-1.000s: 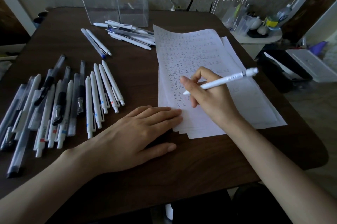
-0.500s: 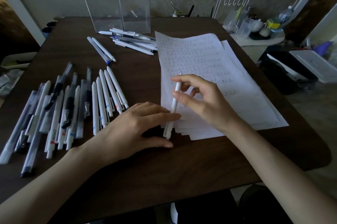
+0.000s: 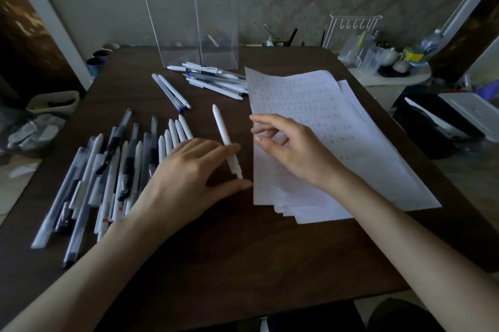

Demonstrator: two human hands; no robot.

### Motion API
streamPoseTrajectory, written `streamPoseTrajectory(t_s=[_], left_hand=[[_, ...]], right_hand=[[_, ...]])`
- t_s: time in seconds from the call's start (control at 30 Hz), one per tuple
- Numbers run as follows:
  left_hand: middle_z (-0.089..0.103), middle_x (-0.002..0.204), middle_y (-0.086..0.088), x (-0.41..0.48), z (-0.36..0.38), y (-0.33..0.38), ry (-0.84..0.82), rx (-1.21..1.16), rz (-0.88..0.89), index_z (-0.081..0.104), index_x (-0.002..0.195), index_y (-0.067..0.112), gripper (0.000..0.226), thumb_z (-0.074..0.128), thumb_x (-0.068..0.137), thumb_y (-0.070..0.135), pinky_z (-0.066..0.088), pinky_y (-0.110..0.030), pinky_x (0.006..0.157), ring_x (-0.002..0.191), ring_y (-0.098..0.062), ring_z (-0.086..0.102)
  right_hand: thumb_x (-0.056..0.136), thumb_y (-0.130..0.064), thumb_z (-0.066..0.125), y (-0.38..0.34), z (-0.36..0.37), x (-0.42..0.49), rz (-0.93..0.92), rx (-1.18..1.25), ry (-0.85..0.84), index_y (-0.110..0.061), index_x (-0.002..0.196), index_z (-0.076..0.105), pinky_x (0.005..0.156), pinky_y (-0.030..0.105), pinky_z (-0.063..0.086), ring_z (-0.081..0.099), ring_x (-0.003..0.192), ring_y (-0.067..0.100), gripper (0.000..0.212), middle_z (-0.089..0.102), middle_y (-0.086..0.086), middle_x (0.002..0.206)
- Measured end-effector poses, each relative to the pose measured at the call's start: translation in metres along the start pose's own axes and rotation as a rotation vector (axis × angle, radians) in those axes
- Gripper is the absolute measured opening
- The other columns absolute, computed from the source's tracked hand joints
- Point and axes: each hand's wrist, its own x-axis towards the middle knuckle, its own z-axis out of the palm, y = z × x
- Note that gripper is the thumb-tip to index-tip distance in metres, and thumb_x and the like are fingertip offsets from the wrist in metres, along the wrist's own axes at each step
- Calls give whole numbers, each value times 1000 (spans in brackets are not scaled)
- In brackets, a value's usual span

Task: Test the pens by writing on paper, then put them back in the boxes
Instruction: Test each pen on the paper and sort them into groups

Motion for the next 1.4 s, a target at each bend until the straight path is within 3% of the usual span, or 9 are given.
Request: streamPoseTrajectory(t_s=[0.2, 0.33, 0.57, 0.83, 0.97, 1.1, 1.23, 1.33, 1.4], left_hand=[[65, 105, 2, 0, 0, -8, -103, 107, -148, 61, 121, 21, 68, 37, 80, 69, 44, -30, 85, 101, -18, 60], [57, 112, 4, -1, 1, -9, -163, 129, -226, 59, 124, 28, 67, 38, 77, 71, 37, -26, 89, 107, -15, 52], [53, 126, 5, -2, 5, -10, -173, 149, -257, 59, 121, 30, 67, 35, 77, 74, 38, -32, 97, 117, -15, 49], [58, 117, 2, -3, 6, -13, -104, 198, -336, 64, 114, 26, 68, 33, 78, 75, 42, -35, 93, 112, -19, 53], [57, 118, 0, -3, 5, -13, -96, 151, -328, 63, 116, 20, 72, 30, 79, 72, 39, -35, 96, 115, -21, 51], [49, 133, 0, -3, 4, 7, -125, 31, -42, 54, 129, 18, 64, 31, 88, 62, 30, -31, 104, 128, -17, 41], [24, 153, 10, -7, 10, 29, -279, -118, 187, 26, 147, 28, 63, 29, 94, 61, 14, -33, 114, 142, -6, 13], [15, 155, 15, -10, 18, 31, -425, -172, 220, 19, 149, 31, 65, 24, 92, 64, 11, -35, 116, 141, 1, 3], [17, 154, 16, -10, 21, 29, -454, -182, 216, 24, 147, 31, 65, 22, 92, 65, 15, -36, 116, 141, 3, 5]], right_hand=[[93, -14, 55, -1, 12, 80, 26, -151, 57, -14, 119, 62, 70, 3, 38, 51, 94, 7, 27, 59, 2, 115], [93, -7, 52, 1, 29, 132, 16, -314, 92, -5, 113, 65, 86, 22, 40, 56, 109, 20, 24, 62, 10, 118], [91, -14, 57, 3, 58, 167, 96, -691, 88, -6, 104, 65, 76, 35, 47, 59, 98, 28, 17, 62, 9, 109], [92, -7, 55, -22, 29, 130, -60, -377, 142, -4, 96, 55, 67, 26, 43, 57, 83, 20, 5, 59, 8, 97], [94, 0, 49, -19, -3, 72, -141, -356, 164, -4, 123, 48, 70, 25, 44, 59, 95, 23, 29, 57, 12, 115], [93, 8, 40, 4, -35, 17, -89, -500, 142, -15, 138, 39, 75, 47, 49, 56, 93, 32, 51, 44, 11, 118], [94, -26, 42, 24, -41, -16, -56, -650, 260, -12, 110, 58, 66, 33, 42, 55, 77, 24, 26, 50, 8, 98], [79, -77, 35, 32, -35, -26, 53, -689, 254, -18, 71, 50, 75, 31, 33, 47, 71, 14, 60, 47, -2, 81], [67, -86, 29, 34, -32, -27, 106, -755, 209, -21, 61, 42, 79, 35, 33, 46, 72, 13, 67, 44, -5, 76]])
